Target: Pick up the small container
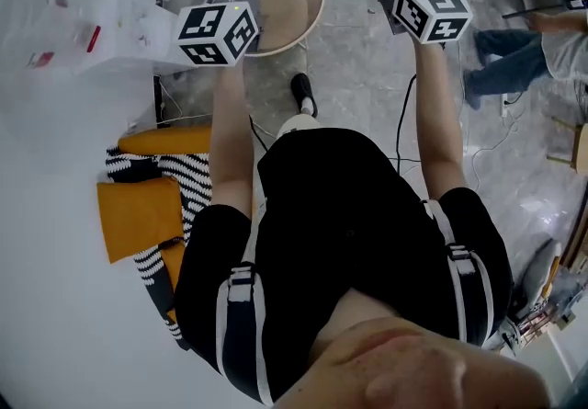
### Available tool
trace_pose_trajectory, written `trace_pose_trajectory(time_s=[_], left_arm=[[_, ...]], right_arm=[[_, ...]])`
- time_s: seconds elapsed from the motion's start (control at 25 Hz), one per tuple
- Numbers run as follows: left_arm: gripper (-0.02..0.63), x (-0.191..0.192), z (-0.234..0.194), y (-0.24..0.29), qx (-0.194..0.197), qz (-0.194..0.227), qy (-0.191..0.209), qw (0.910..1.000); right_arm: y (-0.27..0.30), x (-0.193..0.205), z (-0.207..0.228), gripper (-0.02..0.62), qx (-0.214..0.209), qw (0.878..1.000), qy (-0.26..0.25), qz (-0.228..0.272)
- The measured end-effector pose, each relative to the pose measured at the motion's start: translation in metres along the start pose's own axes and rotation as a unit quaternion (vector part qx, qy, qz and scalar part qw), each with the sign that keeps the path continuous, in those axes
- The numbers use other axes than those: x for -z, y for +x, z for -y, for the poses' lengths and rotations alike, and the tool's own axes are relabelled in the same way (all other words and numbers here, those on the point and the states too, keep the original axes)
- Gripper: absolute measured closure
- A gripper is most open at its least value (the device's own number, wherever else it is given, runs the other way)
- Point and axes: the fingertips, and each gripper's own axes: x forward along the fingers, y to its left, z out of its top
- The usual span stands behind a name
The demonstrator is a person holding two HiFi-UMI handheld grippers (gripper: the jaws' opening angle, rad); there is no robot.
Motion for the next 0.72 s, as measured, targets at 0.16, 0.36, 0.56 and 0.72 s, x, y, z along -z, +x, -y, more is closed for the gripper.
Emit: trace_pose_trajectory(time_s=[0.16, 0.36, 0.56, 0.72], left_arm=[[0.588, -0.011, -0.04, 0.051, 0.002, 0.005, 0.021, 0.9998], [0.588, -0.011, -0.087, 0.103, 0.001, 0.005, 0.025, 0.9997], [0.588, 0.002, -0.111, 0.147, -0.004, -0.014, 0.018, 0.9997], [0.588, 0.012, -0.136, 0.181, -0.022, -0.021, 0.012, 0.9995]], right_arm=[[0.061, -0.014, 0.028, 0.592, 0.0, 1.0, -0.013, 0.005], [0.124, -0.015, 0.048, 0.592, -0.009, 1.0, -0.017, 0.017], [0.172, 0.009, 0.079, 0.592, -0.026, 1.0, -0.001, -0.006], [0.217, 0.032, 0.103, 0.592, -0.054, 0.998, 0.011, -0.024]])
